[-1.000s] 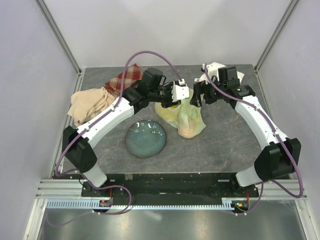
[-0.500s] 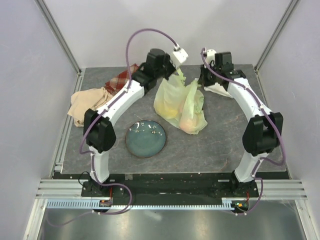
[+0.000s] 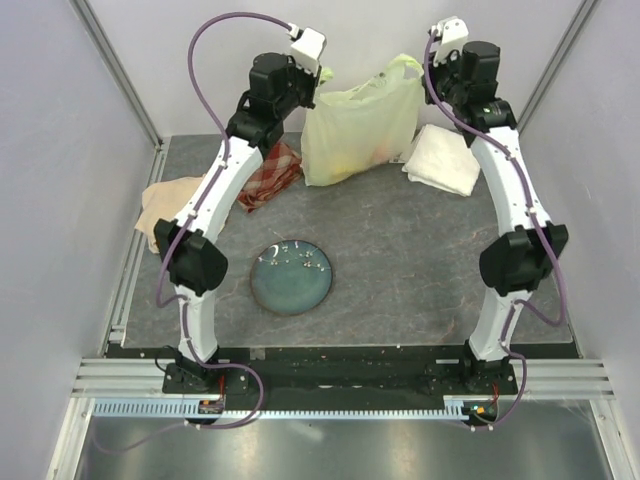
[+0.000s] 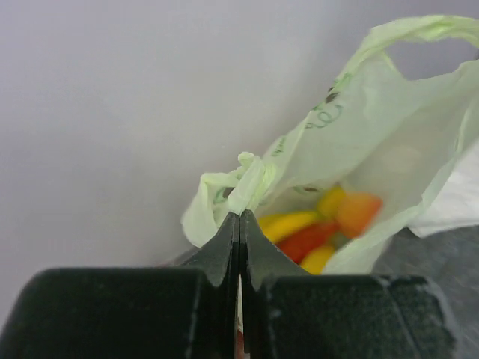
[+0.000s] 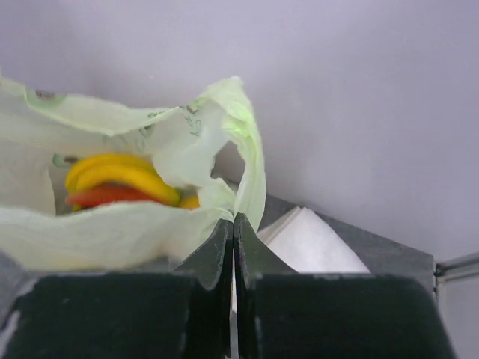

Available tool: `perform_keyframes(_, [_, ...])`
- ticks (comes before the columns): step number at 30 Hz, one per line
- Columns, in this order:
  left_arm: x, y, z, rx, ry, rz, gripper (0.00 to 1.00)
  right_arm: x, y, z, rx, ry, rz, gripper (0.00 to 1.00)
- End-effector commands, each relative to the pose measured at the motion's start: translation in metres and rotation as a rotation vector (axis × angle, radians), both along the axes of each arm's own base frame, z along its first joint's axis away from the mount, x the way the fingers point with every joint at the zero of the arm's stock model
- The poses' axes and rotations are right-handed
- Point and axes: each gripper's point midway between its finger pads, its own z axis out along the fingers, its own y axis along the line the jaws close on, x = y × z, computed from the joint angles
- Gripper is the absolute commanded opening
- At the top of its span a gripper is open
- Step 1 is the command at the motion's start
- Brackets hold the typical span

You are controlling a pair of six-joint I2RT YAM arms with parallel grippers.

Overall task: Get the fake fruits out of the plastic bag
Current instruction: Adjust the plastic bag at the center of the board.

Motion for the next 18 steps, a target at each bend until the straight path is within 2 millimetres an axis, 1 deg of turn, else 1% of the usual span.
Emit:
perform_keyframes(1, [-0.062, 0.004, 0.02, -0.134, 0.057, -0.061, 0.01, -0.051, -0.006, -0.003, -0.13, -0.01, 0.046, 0.0])
perform_keyframes(2, [-0.071, 0.006, 0.011, -0.14, 0.09, -0.065, 0.02, -0.07, -0.011, 0.001, -0.145, -0.019, 0.043, 0.0])
perform_keyframes(3, [-0.078, 0.008, -0.005, -0.152, 0.144, -0.063, 0.02, -0.08, -0.014, -0.017, -0.168, 0.017, 0.039, 0.0])
perform_keyframes(4, [-0.093, 0.015, -0.028, -0.143, 0.208, -0.051, 0.02, -0.093, -0.018, -0.068, -0.186, 0.127, 0.043, 0.0])
perform_keyframes(5, [-0.102, 0.017, -0.04, -0.156, 0.254, -0.047, 0.02, -0.114, -0.02, -0.069, -0.19, 0.135, 0.046, 0.0])
perform_keyframes(6, [-0.111, 0.02, -0.054, -0.165, 0.303, -0.041, 0.01, -0.127, -0.021, -0.086, -0.19, 0.172, 0.051, 0.0])
perform_keyframes(7, [-0.13, 0.026, -0.072, -0.154, 0.354, -0.044, 0.02, -0.146, -0.023, -0.127, -0.18, 0.269, 0.049, 0.0])
perform_keyframes(8, [-0.138, 0.03, -0.08, -0.154, 0.377, -0.042, 0.02, -0.163, -0.025, -0.129, -0.173, 0.282, 0.047, 0.0])
perform_keyframes(9, [-0.148, 0.033, -0.084, -0.158, 0.391, -0.044, 0.02, -0.173, -0.026, -0.14, -0.168, 0.312, 0.044, 0.0])
perform_keyframes(10, [-0.161, 0.039, -0.093, -0.15, 0.408, -0.049, 0.01, -0.186, -0.029, -0.161, -0.16, 0.367, 0.033, 0.0])
perform_keyframes(11, [-0.169, 0.041, -0.095, -0.144, 0.412, -0.056, 0.01, -0.198, -0.033, -0.161, -0.159, 0.379, 0.014, 0.0])
perform_keyframes(12, [-0.175, 0.043, -0.098, -0.136, 0.413, -0.062, 0.02, -0.204, -0.035, -0.166, -0.16, 0.396, 0.004, 0.0])
perform_keyframes(13, [-0.182, 0.044, -0.11, -0.124, 0.439, -0.07, 0.01, -0.212, -0.037, -0.174, -0.165, 0.42, 0.001, 0.01])
perform_keyframes(14, [-0.189, 0.046, -0.112, -0.117, 0.445, -0.076, 0.02, -0.219, -0.038, -0.172, -0.176, 0.419, 0.014, 0.09])
perform_keyframes(15, [-0.193, 0.046, -0.116, -0.11, 0.456, -0.087, 0.02, -0.222, -0.037, -0.169, -0.181, 0.416, 0.028, 0.21])
perform_keyframes(16, [-0.199, 0.046, -0.13, -0.099, 0.491, -0.1, 0.02, -0.22, -0.034, -0.156, -0.182, 0.388, 0.045, 0.46])
perform_keyframes(17, [-0.203, 0.046, -0.135, -0.1, 0.506, -0.103, 0.04, -0.22, -0.03, -0.145, -0.175, 0.371, 0.069, 0.57])
perform_keyframes(18, [-0.207, 0.047, -0.146, -0.102, 0.537, -0.096, 0.1, -0.219, -0.019, -0.129, -0.147, 0.345, 0.118, 0.63])
